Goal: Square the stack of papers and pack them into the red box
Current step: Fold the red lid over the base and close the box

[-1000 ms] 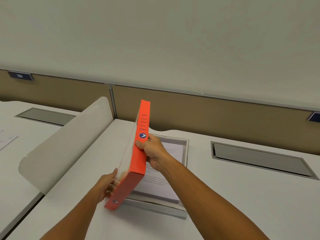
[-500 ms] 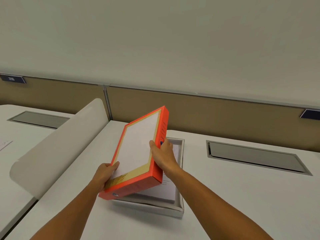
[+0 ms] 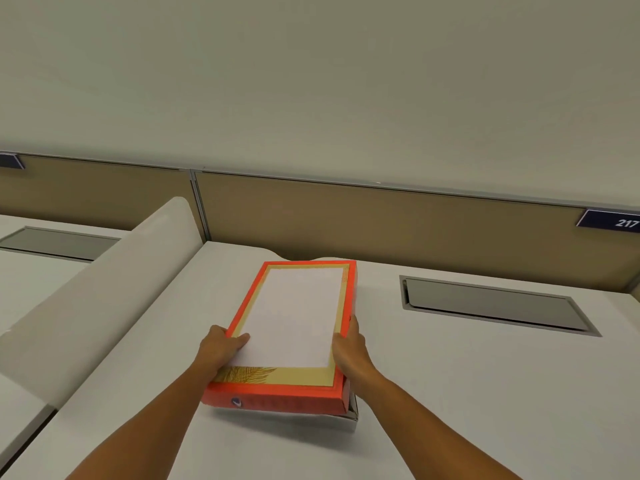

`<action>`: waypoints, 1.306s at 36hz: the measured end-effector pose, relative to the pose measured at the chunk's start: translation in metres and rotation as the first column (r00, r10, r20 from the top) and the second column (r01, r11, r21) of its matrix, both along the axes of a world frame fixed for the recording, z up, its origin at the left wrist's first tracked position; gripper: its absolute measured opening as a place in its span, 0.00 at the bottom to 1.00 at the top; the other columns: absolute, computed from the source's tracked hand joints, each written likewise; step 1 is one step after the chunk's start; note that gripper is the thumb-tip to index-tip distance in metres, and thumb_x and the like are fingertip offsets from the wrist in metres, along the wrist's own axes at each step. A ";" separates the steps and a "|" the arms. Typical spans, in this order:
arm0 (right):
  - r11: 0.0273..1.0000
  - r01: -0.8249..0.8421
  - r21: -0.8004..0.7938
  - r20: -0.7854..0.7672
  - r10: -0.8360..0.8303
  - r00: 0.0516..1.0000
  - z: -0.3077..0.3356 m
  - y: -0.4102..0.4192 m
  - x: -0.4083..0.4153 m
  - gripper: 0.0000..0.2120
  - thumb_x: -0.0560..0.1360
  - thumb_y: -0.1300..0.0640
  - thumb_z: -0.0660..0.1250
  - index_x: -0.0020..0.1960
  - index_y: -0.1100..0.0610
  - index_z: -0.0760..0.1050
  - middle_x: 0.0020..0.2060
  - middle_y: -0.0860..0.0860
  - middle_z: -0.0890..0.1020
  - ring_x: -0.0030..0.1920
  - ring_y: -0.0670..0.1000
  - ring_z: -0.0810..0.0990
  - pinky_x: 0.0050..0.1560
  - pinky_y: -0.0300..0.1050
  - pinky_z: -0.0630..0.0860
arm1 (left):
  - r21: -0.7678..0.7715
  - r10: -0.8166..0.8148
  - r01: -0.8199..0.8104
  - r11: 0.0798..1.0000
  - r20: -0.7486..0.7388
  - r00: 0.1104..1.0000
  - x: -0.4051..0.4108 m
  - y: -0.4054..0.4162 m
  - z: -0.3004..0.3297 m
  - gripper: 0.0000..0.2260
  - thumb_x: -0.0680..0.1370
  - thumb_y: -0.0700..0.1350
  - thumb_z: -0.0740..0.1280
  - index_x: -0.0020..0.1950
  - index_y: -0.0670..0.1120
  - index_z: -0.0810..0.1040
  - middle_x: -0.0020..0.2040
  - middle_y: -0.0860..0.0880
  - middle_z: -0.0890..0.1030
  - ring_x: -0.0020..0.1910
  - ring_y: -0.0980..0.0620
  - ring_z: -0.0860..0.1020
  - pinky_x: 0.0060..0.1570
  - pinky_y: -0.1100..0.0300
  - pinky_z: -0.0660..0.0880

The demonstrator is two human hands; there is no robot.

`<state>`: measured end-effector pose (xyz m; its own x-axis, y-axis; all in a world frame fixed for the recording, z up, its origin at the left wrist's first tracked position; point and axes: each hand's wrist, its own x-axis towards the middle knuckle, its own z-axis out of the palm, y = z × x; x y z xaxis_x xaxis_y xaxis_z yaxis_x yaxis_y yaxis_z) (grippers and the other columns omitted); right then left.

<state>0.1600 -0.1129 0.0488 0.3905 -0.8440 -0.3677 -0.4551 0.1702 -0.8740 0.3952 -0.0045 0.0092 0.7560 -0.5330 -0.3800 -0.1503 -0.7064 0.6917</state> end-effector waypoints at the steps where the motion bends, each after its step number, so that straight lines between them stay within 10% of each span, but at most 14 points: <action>1: 1.000 0.005 -0.010 -0.007 -0.005 1.000 -0.003 0.000 -0.002 0.29 0.84 0.53 0.55 0.82 0.46 0.47 0.72 0.54 0.70 0.60 0.54 0.78 0.54 0.51 0.81 | -0.004 -0.007 0.007 1.000 0.007 1.000 -0.002 -0.001 -0.001 0.23 0.77 0.54 0.70 0.65 0.42 0.69 0.55 0.45 0.76 0.51 0.45 0.76 0.49 0.52 0.75; 47: 1.000 -0.019 -0.005 -0.402 0.016 0.916 -0.043 -0.024 -0.004 0.36 0.80 0.64 0.58 0.82 0.59 0.44 0.78 0.58 0.58 0.76 0.61 0.62 0.69 0.53 0.70 | 0.241 -0.314 0.263 0.934 0.202 0.928 -0.001 -0.031 -0.025 0.30 0.77 0.60 0.68 0.67 0.39 0.66 0.61 0.42 0.75 0.54 0.44 0.77 0.54 0.49 0.78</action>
<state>0.1560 -0.1367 0.0057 0.2262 -0.8423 -0.4892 -0.7710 0.1522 -0.6184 0.3946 -0.0358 -0.0162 0.6613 -0.6703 -0.3366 -0.5080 -0.7304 0.4564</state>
